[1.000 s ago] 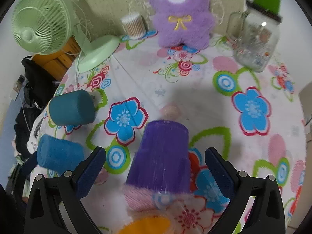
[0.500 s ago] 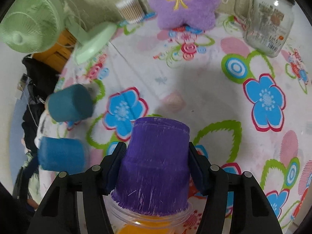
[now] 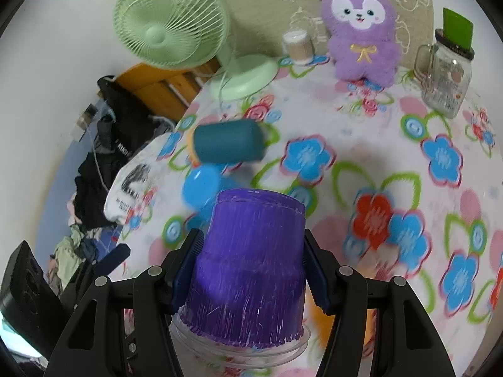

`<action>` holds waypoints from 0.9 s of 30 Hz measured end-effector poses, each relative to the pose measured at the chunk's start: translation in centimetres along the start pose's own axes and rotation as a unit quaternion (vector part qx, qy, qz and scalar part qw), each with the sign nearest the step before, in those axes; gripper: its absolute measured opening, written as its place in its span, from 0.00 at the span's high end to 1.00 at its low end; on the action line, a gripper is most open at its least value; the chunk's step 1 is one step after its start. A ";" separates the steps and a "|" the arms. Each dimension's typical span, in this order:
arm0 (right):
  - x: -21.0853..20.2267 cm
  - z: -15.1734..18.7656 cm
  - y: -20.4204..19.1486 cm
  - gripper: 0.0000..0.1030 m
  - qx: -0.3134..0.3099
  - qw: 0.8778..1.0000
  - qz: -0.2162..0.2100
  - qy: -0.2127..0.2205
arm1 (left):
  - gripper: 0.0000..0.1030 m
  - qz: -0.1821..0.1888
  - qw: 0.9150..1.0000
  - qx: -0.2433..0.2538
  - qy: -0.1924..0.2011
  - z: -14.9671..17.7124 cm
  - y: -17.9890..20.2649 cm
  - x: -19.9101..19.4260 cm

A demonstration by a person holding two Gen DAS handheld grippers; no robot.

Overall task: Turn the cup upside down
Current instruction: 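Lift the purple cup with the right tool and carry it toward the left tool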

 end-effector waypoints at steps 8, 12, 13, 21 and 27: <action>0.4 7.7 -1.8 0.37 0.005 1.000 -0.009 -0.014 | 0.00 -0.005 1.000 -0.014 -0.020 5.6 -1.4 -3.3; 1.9 10.7 -1.6 0.37 0.020 0.999 -0.014 -0.035 | 0.00 -0.007 0.999 -0.012 -0.033 8.6 -1.6 -4.7; 2.4 11.4 -1.5 0.37 0.025 0.999 -0.014 -0.039 | 0.00 -0.007 0.999 -0.011 -0.036 9.2 -1.6 -4.9; 5.2 16.1 -0.7 0.37 0.055 0.996 -0.017 -0.075 | 0.00 -0.001 0.998 -0.012 -0.066 13.9 -1.6 -5.9; 5.3 16.5 -0.6 0.36 0.053 0.996 -0.009 -0.076 | 0.00 0.004 0.997 -0.022 -0.073 14.7 -1.7 -6.0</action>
Point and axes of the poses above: each gripper's, at about its wrist camera, not at the fingertips, and x roughly the way its jaws point, y to its right, z to its underside, the point moved 9 cm from there along x, roughly the way its jaws point, and after that the axes turned 9 degrees about x, right-handed, at the moved point
